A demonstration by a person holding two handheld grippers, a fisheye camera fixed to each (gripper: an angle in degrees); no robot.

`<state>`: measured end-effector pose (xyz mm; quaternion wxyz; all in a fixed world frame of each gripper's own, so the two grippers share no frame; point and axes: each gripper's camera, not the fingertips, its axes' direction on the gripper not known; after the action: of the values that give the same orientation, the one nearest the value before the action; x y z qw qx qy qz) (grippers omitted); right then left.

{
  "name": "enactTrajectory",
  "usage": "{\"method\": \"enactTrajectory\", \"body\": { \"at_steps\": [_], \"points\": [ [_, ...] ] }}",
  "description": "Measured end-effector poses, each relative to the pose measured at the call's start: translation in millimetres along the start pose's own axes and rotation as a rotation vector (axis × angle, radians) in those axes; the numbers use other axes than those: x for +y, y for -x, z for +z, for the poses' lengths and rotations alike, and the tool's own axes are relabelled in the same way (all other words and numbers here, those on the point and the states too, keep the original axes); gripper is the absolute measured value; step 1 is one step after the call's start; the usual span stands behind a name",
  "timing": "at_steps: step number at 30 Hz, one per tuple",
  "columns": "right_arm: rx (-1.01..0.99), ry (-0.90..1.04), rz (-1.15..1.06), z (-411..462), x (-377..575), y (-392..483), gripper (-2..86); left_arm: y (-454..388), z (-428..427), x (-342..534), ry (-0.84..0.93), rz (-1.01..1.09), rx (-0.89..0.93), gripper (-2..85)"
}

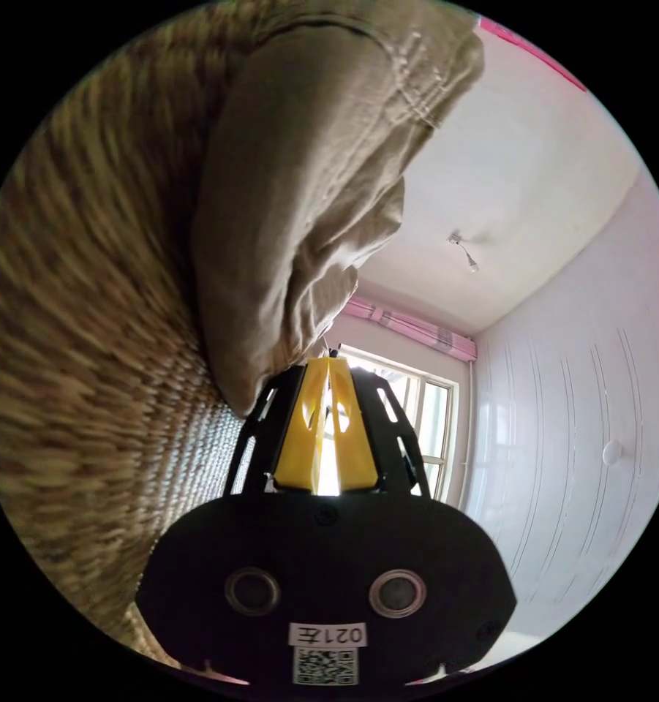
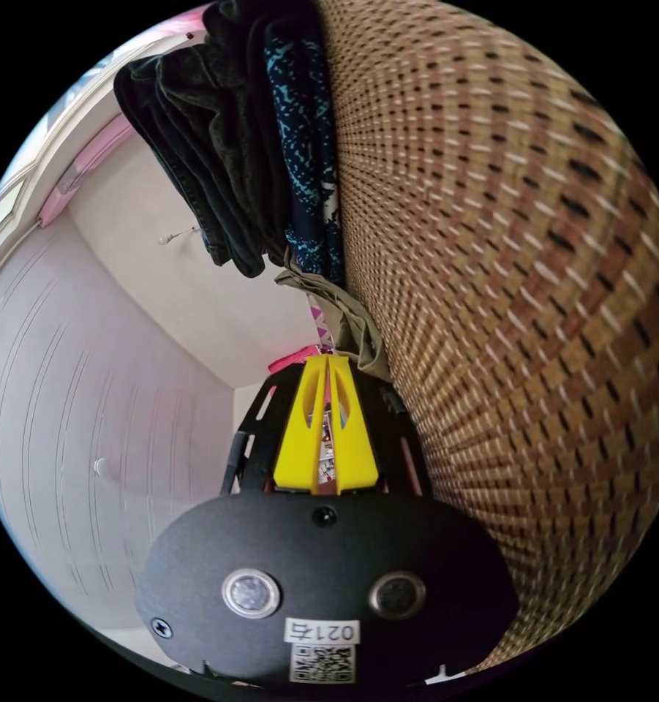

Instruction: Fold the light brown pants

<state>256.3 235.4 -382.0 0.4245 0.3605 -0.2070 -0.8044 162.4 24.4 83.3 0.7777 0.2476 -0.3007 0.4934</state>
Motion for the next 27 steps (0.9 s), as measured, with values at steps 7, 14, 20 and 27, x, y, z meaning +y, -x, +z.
{"method": "enactTrajectory", "body": {
  "at_steps": [7, 14, 20, 27],
  "points": [
    [-0.003, 0.001, 0.011, -5, 1, 0, -1.0, -3, 0, -2, 0.0, 0.002, -0.002, -1.0],
    [0.006, 0.0, -0.022, -7, 7, 2, -1.0, -3, 0, 2, -0.011, -0.008, -0.01, -1.0],
    [0.005, 0.0, -0.014, -6, 13, 0, -1.0, -2, 1, 12, -0.039, -0.012, -0.019, -1.0],
    [0.023, -0.005, -0.048, -2, 27, 1, -1.0, -7, 8, 40, -0.032, 0.152, 0.077, -0.9]
  ]
}}
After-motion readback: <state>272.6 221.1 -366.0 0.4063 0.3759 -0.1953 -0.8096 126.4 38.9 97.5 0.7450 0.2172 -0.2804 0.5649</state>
